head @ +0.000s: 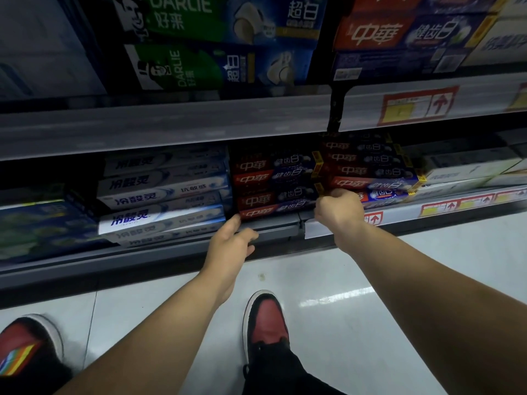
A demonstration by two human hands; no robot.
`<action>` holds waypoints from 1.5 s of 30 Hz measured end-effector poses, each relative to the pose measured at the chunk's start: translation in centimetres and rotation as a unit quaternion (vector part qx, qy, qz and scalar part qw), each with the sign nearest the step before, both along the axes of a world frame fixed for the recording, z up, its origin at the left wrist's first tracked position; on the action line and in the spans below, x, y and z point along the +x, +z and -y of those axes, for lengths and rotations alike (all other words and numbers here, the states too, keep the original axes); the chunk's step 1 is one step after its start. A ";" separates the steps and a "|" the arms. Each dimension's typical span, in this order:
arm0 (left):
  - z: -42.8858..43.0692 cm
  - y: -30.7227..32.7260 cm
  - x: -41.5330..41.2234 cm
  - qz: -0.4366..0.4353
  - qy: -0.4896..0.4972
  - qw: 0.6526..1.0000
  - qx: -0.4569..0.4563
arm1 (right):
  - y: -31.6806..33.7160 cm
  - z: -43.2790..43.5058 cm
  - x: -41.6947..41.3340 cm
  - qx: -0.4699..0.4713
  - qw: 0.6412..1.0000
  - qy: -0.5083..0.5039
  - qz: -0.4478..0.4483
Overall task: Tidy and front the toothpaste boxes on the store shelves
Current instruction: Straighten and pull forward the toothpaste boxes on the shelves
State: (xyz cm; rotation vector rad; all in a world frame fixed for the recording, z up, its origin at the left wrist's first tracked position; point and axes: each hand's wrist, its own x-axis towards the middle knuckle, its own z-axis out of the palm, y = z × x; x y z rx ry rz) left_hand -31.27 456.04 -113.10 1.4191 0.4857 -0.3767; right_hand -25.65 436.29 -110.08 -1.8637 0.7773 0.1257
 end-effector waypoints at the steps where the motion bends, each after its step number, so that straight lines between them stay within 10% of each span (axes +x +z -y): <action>1: 0.1 0.1 0.2 -0.003 -0.001 1.000 -0.011 | 0.1 -0.1 -0.1 0.010 1.000 0.002 0.004; 19: 1.1 0.8 1.7 -0.036 0.055 0.994 -0.088 | -0.9 0.6 -0.8 -0.137 0.966 0.220 -0.021; 27: 1.0 2.4 1.0 0.019 -0.017 0.998 0.055 | 0.6 1.1 -1.8 -0.247 0.922 0.300 0.001; 33: 0.7 6.7 0.8 0.208 -0.220 0.893 0.334 | 4.1 1.6 -2.8 -0.342 0.872 0.345 0.055; 40: 1.5 13.9 1.9 0.301 -0.285 0.796 0.440 | 11.2 3.5 -3.5 -0.453 0.800 0.393 0.020; 45: 2.1 19.7 2.1 0.370 -0.248 0.795 0.412 | 16.8 5.8 -3.3 -0.419 0.857 0.300 0.013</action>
